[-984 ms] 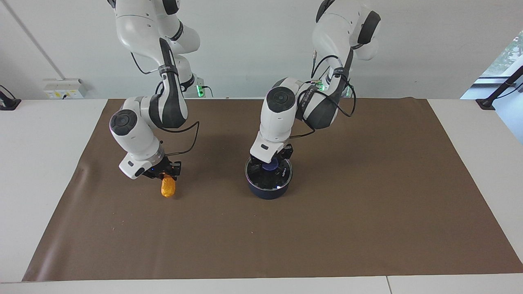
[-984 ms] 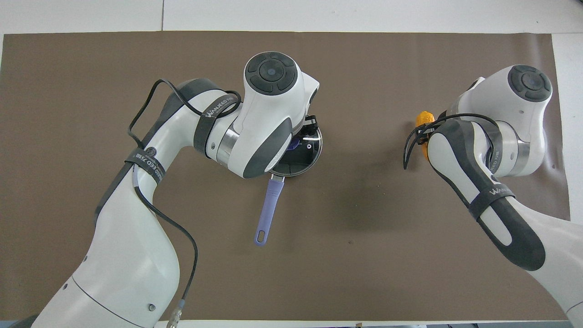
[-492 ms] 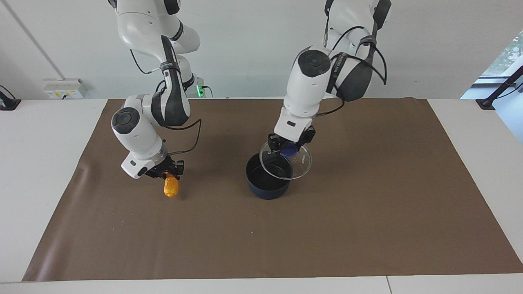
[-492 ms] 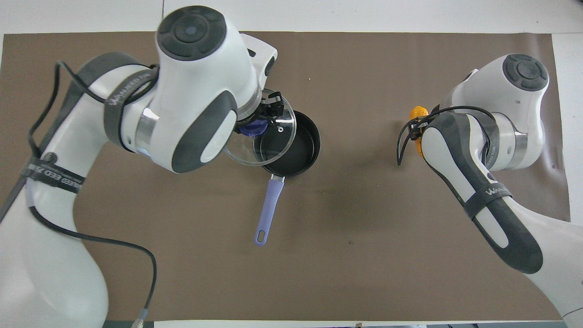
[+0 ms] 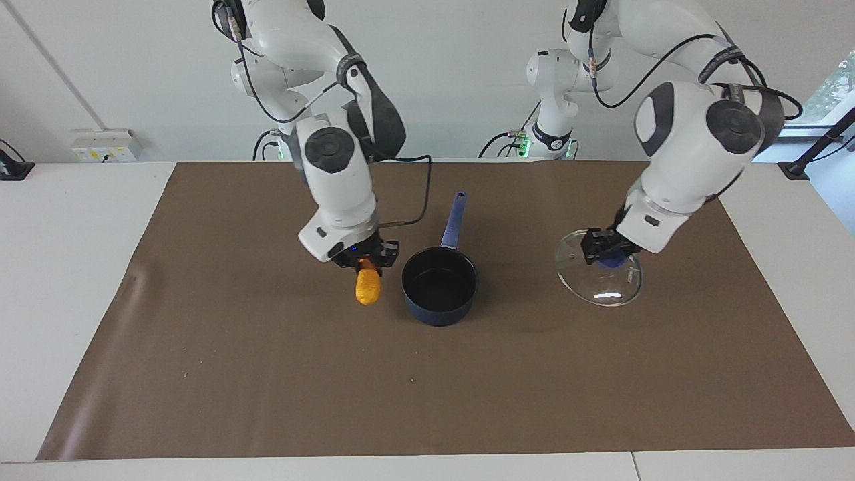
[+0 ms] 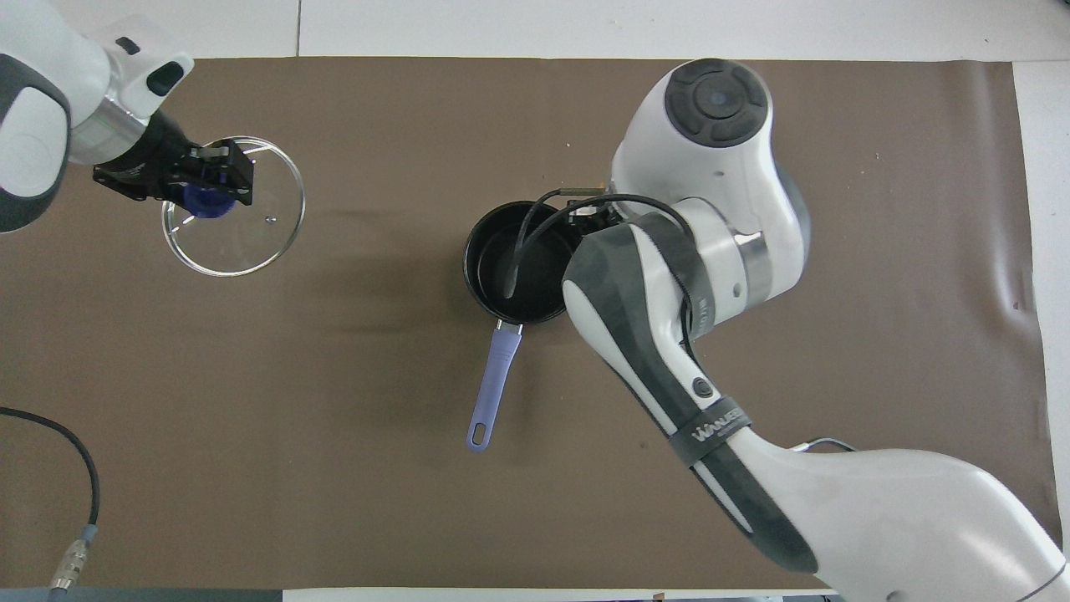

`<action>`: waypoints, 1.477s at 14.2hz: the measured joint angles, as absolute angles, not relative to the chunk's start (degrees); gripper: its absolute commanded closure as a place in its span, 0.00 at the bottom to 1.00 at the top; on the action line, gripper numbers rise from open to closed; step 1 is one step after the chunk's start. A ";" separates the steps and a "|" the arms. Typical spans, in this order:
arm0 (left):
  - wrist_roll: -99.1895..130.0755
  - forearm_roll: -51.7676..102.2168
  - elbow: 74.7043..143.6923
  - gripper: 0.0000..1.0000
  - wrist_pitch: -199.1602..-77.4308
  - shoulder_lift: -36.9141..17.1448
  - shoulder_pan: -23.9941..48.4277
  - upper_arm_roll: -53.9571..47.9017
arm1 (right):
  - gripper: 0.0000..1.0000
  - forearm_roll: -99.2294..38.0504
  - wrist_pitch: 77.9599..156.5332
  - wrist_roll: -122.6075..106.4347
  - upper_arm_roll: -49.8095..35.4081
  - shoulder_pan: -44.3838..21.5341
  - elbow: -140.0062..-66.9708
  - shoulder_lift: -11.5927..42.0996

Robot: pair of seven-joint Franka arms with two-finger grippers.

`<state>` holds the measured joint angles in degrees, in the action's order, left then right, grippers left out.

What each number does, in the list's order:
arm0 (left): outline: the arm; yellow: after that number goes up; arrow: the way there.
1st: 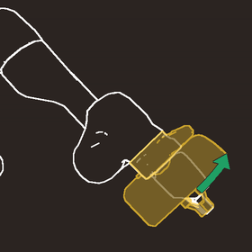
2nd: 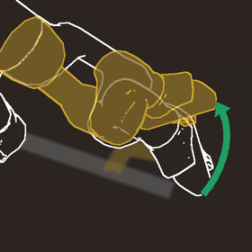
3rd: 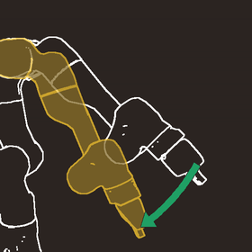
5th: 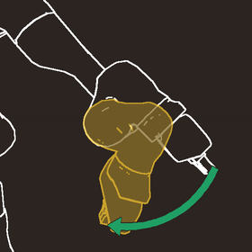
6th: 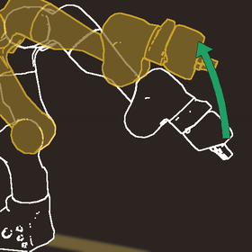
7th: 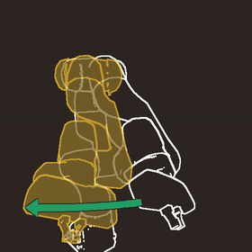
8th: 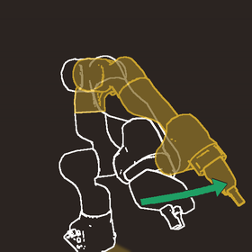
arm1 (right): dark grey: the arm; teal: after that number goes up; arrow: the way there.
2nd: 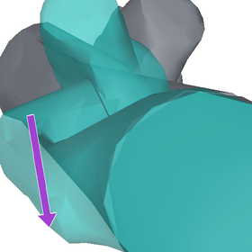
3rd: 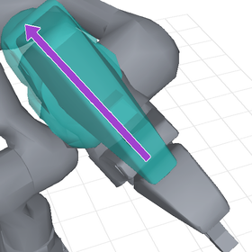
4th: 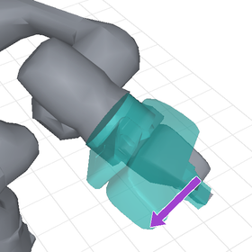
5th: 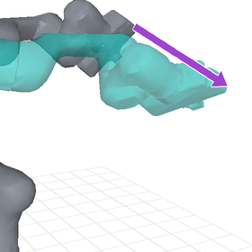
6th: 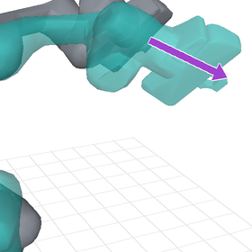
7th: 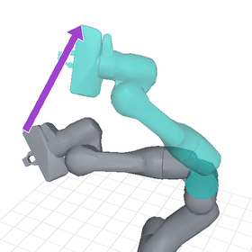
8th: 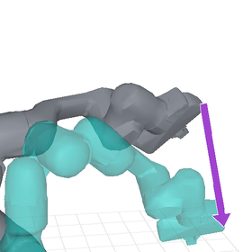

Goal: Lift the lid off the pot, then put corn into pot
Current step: 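Lift the lid aside with the left gripper while the right gripper carries corn, then lower the yellow corn into the pot and open the right gripper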

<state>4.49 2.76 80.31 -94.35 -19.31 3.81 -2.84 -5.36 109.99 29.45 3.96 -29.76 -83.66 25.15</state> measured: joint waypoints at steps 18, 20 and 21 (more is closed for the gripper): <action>-4.23 1.01 112.12 1.00 -119.73 -13.68 -8.84 -2.72 | 0.00 -3.57 126.39 38.09 4.76 -38.46 -90.85 30.68; -4.04 0.96 112.87 1.00 -120.59 -13.67 -8.84 -2.72 | 0.00 -3.56 125.93 38.09 4.76 -38.54 -90.54 30.35; -3.97 0.94 113.29 1.00 -121.22 -13.67 -8.84 -2.72 | 0.00 -3.12 123.80 38.09 4.78 -38.53 -89.40 30.18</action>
<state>-3.97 0.94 113.29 -121.22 -13.67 -8.84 -2.72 -3.12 123.80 38.09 4.78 -38.53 -89.40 30.18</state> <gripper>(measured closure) 0.326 0.233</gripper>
